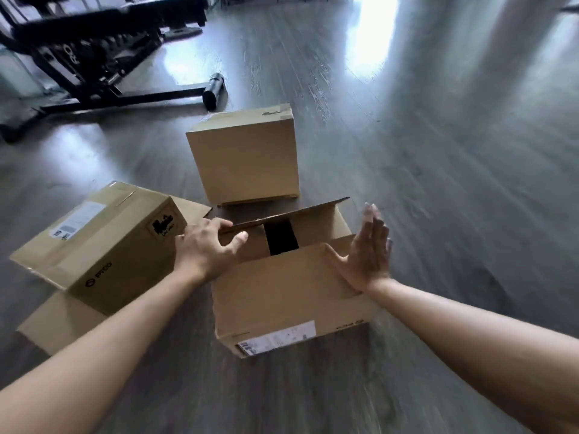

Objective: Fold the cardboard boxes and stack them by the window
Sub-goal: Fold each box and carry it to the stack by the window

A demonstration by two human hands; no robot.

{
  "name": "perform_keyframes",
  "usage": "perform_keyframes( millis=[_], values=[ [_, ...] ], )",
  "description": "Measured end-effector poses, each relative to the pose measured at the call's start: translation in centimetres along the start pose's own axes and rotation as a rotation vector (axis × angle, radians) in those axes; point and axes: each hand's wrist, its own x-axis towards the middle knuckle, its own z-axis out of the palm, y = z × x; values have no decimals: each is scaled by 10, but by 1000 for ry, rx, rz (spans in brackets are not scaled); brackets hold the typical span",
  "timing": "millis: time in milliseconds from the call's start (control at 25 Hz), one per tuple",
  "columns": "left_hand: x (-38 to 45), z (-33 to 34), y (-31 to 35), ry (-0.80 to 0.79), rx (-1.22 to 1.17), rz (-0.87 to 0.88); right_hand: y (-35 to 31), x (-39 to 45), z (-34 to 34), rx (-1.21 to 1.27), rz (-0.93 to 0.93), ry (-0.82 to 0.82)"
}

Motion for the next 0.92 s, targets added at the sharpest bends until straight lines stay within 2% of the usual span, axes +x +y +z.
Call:
perform_keyframes(
  millis=[80, 160, 240, 360, 520, 760, 920],
  values=[
    [-17, 13, 4, -57, 172, 105, -3, 7, -7, -23, -75, 86],
    [-33, 28, 10, -102, 193, 184, -7, 15, -12, -85, -173, 102],
    [-44, 44, 17, -168, 195, 208, -11, 22, -15, -181, -237, -2],
    [-49, 63, 24, -280, 184, 182, -9, 23, -7, -314, -290, -256],
    [-48, 75, 19, -368, 180, 164, 7, 13, 7, -348, -257, -485],
    [-46, 82, 17, -386, 209, 165, 11, 14, 14, -291, -221, -482],
    [-45, 81, 12, -310, 196, 171, 7, 13, 12, -254, -205, -503]
  ],
)
